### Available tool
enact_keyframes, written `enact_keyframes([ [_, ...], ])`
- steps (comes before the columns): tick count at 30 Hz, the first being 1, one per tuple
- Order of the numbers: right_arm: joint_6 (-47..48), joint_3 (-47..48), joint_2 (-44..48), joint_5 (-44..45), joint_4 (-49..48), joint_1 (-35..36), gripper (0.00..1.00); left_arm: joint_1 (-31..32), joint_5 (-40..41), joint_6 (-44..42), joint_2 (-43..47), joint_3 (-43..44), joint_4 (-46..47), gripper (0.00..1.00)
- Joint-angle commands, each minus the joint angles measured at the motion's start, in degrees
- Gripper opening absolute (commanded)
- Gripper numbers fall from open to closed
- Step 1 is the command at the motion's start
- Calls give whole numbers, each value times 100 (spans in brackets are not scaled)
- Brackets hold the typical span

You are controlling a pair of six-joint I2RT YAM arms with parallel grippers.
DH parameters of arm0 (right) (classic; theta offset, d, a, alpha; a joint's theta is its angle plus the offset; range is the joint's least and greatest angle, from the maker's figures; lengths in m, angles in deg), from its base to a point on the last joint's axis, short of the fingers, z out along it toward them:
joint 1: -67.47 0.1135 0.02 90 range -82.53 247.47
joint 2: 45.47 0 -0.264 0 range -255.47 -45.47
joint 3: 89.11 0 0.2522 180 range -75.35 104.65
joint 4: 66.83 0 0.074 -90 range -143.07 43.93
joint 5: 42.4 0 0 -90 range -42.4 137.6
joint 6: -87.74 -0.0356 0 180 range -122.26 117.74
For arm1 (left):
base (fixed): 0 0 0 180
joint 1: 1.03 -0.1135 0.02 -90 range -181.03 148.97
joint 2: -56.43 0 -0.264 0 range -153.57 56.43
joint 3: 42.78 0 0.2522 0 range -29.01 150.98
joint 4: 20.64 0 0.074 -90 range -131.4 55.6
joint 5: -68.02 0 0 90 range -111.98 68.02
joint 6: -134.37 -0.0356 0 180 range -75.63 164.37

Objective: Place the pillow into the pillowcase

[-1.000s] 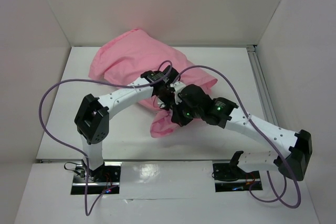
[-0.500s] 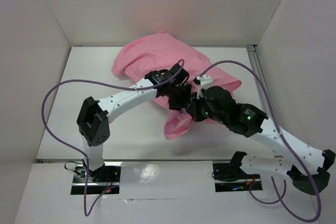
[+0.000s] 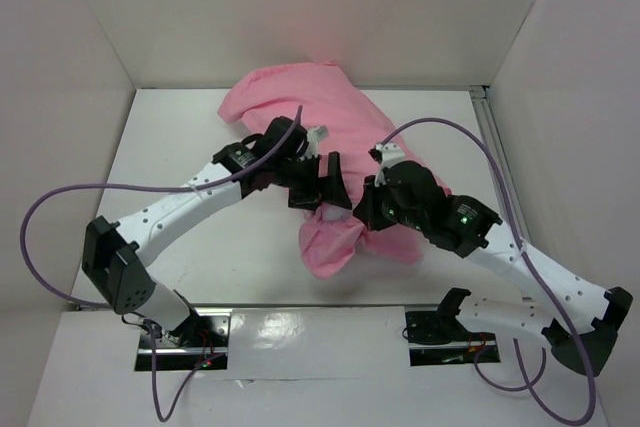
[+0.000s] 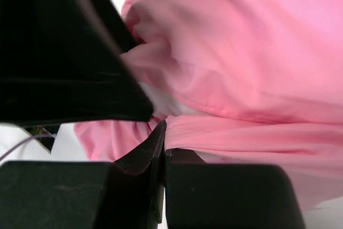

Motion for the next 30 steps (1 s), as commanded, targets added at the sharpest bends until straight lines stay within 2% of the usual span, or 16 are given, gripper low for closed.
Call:
enact_keyframes([
  [1, -100, -173, -6, -465, -327, -281, 0, -12, -336, -86, 396, -280, 364, 98],
  [2, -100, -173, -6, -622, -327, -361, 0, -12, -336, -86, 475, -342, 364, 98],
  [6, -39, -235, -6, -931, -398, -730, 0, -65, -336, -86, 888, -789, 460, 78],
  [7, 13, -235, -6, -932, -398, -783, 0, -65, -336, -86, 958, -869, 522, 64],
  [9, 66, -235, -6, -1002, -319, -854, 0, -65, -397, -86, 1081, -1036, 645, 50],
  [10, 67, -235, -6, -1002, -319, -906, 0, -65, -397, -86, 1082, -1037, 715, 48],
  [11, 119, -174, -6, -1002, -266, -907, 0, -65, -397, -86, 1082, -1089, 716, 51],
  [13, 119, -104, 46, -1002, -266, -907, 0, -65, -336, -86, 854, -1089, 1031, 65],
  [14, 119, -103, 46, -1002, -266, -907, 0, -65, -284, -86, 740, -1089, 1154, 65],
  [18, 119, 55, 99, -1063, -205, -907, 0, -65, -116, -16, -304, -643, 1665, 42],
  [19, 119, 134, 99, -1124, -204, -907, 0, -65, -281, -86, -907, -258, 1665, 27],
  [21, 119, 301, 151, -1125, -152, -907, 0, -13, -502, -86, -1490, 139, 1665, 16],
  [22, 119, 415, 152, -1247, -99, -907, 0, -12, -572, -86, -1981, 541, 1665, 0],
  [27, 119, 889, 152, -1389, 129, -907, 0, 120, 191, 212, -2863, 1493, 1665, 0],
  [30, -3, 952, 213, -583, 384, -907, 0, 58, -168, 212, -3242, 1802, 1367, 0],
])
